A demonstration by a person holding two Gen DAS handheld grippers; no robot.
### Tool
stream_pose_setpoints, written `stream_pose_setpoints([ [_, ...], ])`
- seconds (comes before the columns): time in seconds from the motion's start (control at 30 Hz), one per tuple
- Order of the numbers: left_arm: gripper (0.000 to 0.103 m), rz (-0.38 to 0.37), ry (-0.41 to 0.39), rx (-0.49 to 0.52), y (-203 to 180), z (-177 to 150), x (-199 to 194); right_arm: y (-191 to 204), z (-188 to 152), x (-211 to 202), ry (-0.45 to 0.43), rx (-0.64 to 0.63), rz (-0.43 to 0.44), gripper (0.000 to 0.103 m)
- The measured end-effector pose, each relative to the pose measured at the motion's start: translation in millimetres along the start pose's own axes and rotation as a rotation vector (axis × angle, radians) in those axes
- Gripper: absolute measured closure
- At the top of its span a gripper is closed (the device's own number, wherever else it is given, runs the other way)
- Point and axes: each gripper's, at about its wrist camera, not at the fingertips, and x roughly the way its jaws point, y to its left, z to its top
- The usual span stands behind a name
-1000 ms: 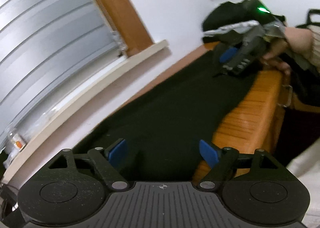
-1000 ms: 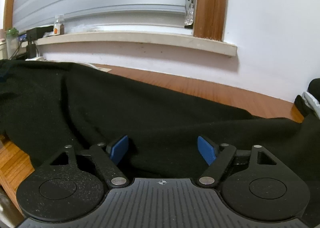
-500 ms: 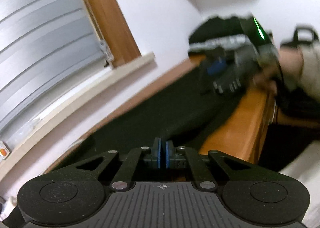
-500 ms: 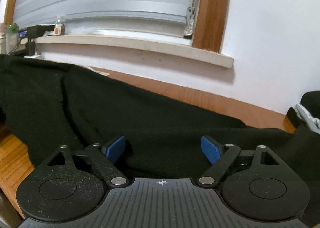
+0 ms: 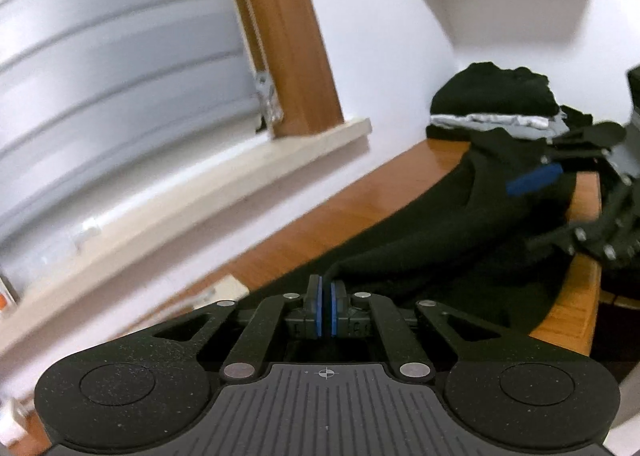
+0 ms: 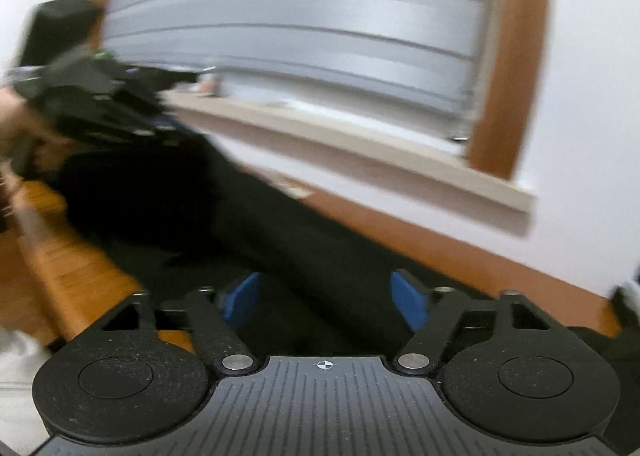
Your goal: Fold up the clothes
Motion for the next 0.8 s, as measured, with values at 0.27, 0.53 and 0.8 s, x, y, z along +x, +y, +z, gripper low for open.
stream_pose_setpoints([
  [0.27, 0.075, -0.048, 0.041, -0.106, 30, -29, -3, 60, 19, 50, 0.087, -0.102, 0.269, 0.052],
  [0.53, 0.052, 0.059, 0.018, -0.114, 30, -66, -55, 91, 49, 87, 0.092, -0.1, 0.399, 0.056],
  [0.8, 0.034, 0.152, 0.011, -0.094, 14, -90, -90, 70, 86, 103, 0.048, 0.003, 0.373, 0.056],
])
